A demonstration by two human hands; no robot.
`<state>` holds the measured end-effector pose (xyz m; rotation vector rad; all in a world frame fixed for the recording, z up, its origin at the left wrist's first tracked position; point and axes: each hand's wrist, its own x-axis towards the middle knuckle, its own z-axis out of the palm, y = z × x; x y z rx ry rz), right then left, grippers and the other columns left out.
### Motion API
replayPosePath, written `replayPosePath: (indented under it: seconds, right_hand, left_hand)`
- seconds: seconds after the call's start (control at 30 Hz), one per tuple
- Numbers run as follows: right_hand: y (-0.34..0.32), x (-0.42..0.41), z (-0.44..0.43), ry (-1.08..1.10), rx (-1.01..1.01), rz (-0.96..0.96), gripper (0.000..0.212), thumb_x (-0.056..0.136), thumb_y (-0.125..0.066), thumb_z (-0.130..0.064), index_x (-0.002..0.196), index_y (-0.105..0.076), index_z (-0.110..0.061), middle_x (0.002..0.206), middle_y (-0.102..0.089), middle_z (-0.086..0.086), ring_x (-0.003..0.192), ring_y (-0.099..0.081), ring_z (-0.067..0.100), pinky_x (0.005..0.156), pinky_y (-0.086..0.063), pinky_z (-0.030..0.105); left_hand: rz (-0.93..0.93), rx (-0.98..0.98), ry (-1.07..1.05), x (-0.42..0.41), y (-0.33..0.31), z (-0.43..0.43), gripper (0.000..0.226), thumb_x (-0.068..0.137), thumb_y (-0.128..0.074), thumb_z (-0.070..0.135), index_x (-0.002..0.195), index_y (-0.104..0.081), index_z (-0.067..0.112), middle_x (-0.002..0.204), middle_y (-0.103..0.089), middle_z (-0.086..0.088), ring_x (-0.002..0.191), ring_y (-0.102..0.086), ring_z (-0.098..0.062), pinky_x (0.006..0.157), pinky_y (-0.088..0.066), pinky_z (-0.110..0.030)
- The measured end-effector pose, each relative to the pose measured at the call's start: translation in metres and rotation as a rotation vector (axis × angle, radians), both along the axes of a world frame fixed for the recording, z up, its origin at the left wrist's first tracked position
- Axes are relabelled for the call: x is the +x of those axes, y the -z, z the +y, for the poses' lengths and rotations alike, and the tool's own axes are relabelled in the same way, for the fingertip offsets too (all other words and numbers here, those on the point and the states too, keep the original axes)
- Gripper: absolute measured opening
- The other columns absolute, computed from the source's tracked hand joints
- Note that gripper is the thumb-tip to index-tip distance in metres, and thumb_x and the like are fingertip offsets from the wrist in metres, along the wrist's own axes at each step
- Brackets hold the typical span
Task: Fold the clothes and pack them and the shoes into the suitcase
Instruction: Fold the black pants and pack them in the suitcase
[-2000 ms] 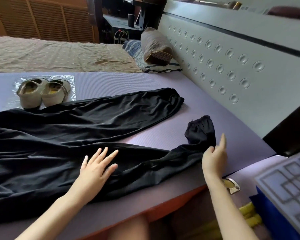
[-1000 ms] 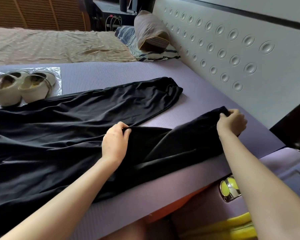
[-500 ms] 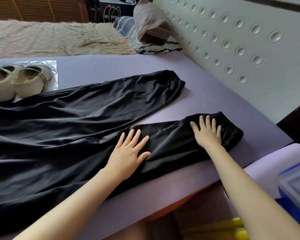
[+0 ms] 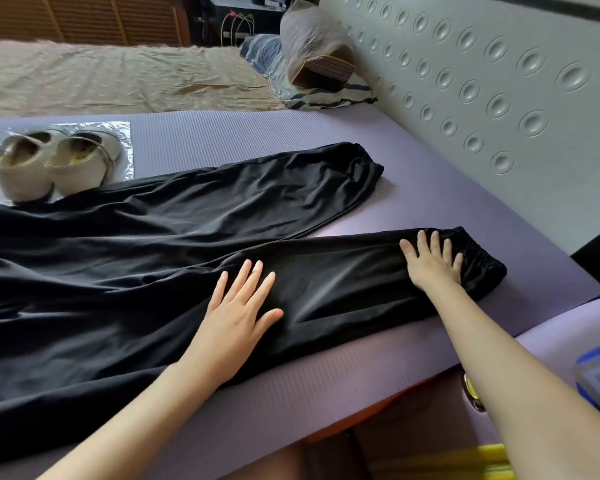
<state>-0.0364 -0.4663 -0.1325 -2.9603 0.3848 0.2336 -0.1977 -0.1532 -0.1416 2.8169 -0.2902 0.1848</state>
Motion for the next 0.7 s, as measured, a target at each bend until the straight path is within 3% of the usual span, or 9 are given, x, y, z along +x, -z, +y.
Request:
replayPosePath:
  seconds: [0.1, 0.23, 0.3, 0.4, 0.5, 0.6, 0.7]
  right_hand:
    - [-0.008, -0.007, 0.006, -0.031, 0.065, -0.104, 0.068, 0.097, -0.009, -0.056, 0.153, -0.003, -0.018, 0.16, 0.006, 0.005, 0.146, 0.013, 0.025, 0.117, 0.009, 0.048]
    - [-0.016, -0.037, 0.044, -0.276, 0.166, -0.308, 0.062, 0.098, -0.023, -0.051, 0.15, -0.024, -0.017, 0.16, -0.007, 0.006, 0.147, 0.005, 0.024, 0.116, 0.007, 0.043]
    - [-0.021, -0.069, 0.074, -0.478, 0.311, -0.424, 0.061, 0.095, -0.034, -0.056, 0.141, -0.044, -0.018, 0.155, -0.027, 0.009, 0.144, -0.016, 0.026, 0.116, -0.005, 0.039]
    - [-0.027, -0.129, 0.118, -0.819, 0.511, -0.372, 0.066, 0.084, -0.04, -0.07, 0.127, -0.059, -0.023, 0.137, -0.05, -0.004, 0.13, -0.038, 0.013, 0.113, -0.016, 0.025]
    - [-0.021, -0.168, 0.146, -1.034, 0.493, -0.331, 0.058, 0.072, -0.066, -0.058, 0.118, -0.06, -0.023, 0.122, -0.054, -0.009, 0.117, -0.042, 0.006, 0.107, -0.025, 0.019]
    - [-0.009, -0.177, 0.156, -0.99, 0.451, -0.33, 0.039, 0.07, -0.076, -0.037, 0.101, -0.057, -0.021, 0.104, -0.052, -0.009, 0.099, -0.044, 0.01, 0.095, -0.034, 0.025]
    - [-0.006, -0.177, 0.157, -0.912, 0.445, -0.417, 0.018, 0.073, -0.07, -0.032, 0.081, -0.058, -0.021, 0.083, -0.054, -0.011, 0.083, -0.046, 0.01, 0.084, -0.037, 0.03]
  left_hand:
    - [-0.06, -0.116, -0.017, -0.043, -0.006, 0.027, 0.063, 0.096, -0.015, 0.058, 0.135, -0.049, 0.022, 0.146, -0.04, 0.002, 0.141, -0.019, -0.01, 0.115, -0.008, -0.029]
    - [-0.006, -0.078, -0.032, -0.084, -0.001, 0.063, 0.061, 0.096, -0.017, 0.061, 0.136, -0.048, 0.027, 0.145, -0.041, 0.007, 0.139, -0.022, -0.004, 0.114, -0.012, -0.03]
    - [-0.022, -0.099, -0.054, -0.098, 0.0, 0.073, 0.061, 0.094, -0.022, 0.062, 0.137, -0.047, 0.027, 0.147, -0.039, 0.007, 0.139, -0.023, -0.004, 0.114, -0.013, -0.031]
    - [-0.125, -0.175, -0.094, -0.12, -0.009, 0.088, 0.058, 0.086, -0.039, 0.063, 0.129, -0.052, 0.027, 0.139, -0.045, 0.013, 0.135, -0.033, -0.005, 0.113, -0.019, -0.034]
    - [-0.226, -0.146, -0.125, -0.142, -0.014, 0.111, 0.056, 0.078, -0.046, 0.068, 0.112, -0.058, 0.026, 0.119, -0.056, 0.012, 0.117, -0.049, -0.008, 0.109, -0.028, -0.04]
    - [-0.25, -0.089, -0.182, -0.163, -0.012, 0.142, 0.056, 0.078, -0.043, 0.071, 0.1, -0.062, 0.022, 0.105, -0.057, 0.009, 0.098, -0.055, -0.015, 0.096, -0.037, -0.035]
    - [-0.291, -0.091, -0.249, -0.177, -0.017, 0.164, 0.059, 0.083, -0.036, 0.07, 0.087, -0.065, 0.019, 0.092, -0.058, 0.008, 0.085, -0.052, -0.013, 0.082, -0.036, -0.023]
